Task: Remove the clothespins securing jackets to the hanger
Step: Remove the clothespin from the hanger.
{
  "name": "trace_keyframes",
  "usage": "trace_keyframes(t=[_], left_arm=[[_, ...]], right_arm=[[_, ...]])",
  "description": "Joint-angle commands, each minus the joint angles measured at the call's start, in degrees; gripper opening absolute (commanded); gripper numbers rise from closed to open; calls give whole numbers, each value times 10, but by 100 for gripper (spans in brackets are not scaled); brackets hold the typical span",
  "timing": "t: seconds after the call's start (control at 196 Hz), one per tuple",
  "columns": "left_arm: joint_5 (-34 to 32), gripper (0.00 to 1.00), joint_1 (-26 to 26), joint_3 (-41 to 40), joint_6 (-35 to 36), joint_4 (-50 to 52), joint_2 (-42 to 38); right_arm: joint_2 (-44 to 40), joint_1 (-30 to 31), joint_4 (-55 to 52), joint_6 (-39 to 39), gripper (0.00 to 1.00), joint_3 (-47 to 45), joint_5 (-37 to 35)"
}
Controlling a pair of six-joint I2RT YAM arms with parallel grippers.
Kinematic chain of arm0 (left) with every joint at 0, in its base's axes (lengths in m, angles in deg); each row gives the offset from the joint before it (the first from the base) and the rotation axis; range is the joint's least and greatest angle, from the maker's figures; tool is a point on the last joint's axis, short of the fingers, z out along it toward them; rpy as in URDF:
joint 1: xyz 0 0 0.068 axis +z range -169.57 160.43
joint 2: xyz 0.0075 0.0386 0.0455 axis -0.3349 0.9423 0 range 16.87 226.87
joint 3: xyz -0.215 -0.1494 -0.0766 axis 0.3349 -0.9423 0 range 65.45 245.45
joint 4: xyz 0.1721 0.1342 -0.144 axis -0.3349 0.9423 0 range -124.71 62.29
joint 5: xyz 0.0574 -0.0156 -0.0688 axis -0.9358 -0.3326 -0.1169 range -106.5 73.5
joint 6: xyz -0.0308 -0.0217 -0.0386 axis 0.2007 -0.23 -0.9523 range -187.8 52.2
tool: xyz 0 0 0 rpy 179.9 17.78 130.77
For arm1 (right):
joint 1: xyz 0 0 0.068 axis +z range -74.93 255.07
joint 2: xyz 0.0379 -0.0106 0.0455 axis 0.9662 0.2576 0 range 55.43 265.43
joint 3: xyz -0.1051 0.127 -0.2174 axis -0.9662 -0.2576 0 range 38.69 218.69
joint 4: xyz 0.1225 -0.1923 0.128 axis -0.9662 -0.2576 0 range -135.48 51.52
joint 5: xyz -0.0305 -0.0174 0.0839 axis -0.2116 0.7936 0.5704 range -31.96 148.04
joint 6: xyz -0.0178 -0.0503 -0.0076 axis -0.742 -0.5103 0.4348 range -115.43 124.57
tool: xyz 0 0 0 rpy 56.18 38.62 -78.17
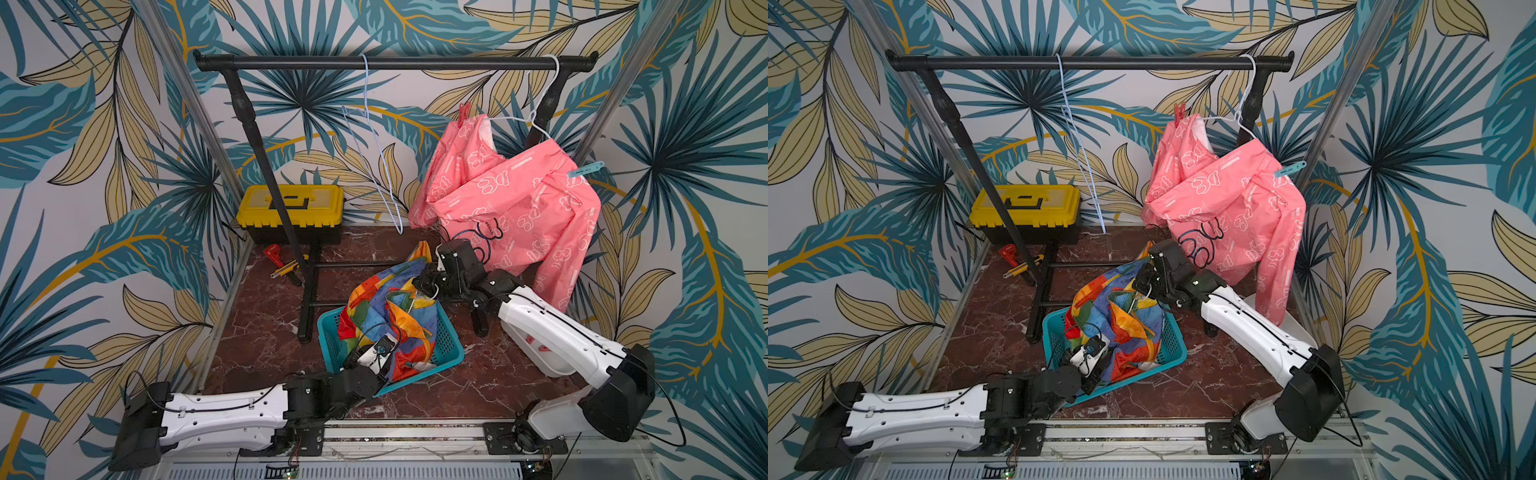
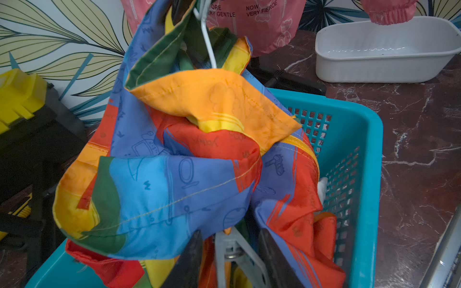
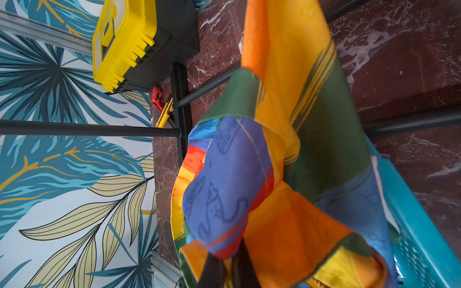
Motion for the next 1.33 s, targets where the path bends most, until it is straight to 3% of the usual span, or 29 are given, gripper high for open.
trace_keyframes(t=[0.0,0.394,0.48,0.675,0.813,1.007,1.16,1.324], left_arm=[[5,32,-1,1,-10,2,-2],[24,10,-1,7,-1,2,-2],[23,2,-1,6,-3,3,0],[24,0,-1,4,-6,3,-3],[35,0,0,9,1,5,-13],[100,0,-1,22,1,29,-52],[98,0,-1,45,-17,82,-64],[90,0,-1,51,-34,103,-95]], right_arm=[[-18,0,34,-7,0,-10,-18],[-15,0,31,-18,0,-10,-24],[-14,1,24,-28,17,-7,-28],[-26,-1,-29,-70,56,0,-80],[-38,-5,-63,-105,70,0,-139],[-57,-40,-89,-138,76,2,-189],[-61,-48,-109,-168,76,25,-209],[-59,-44,-110,-208,76,40,-171]])
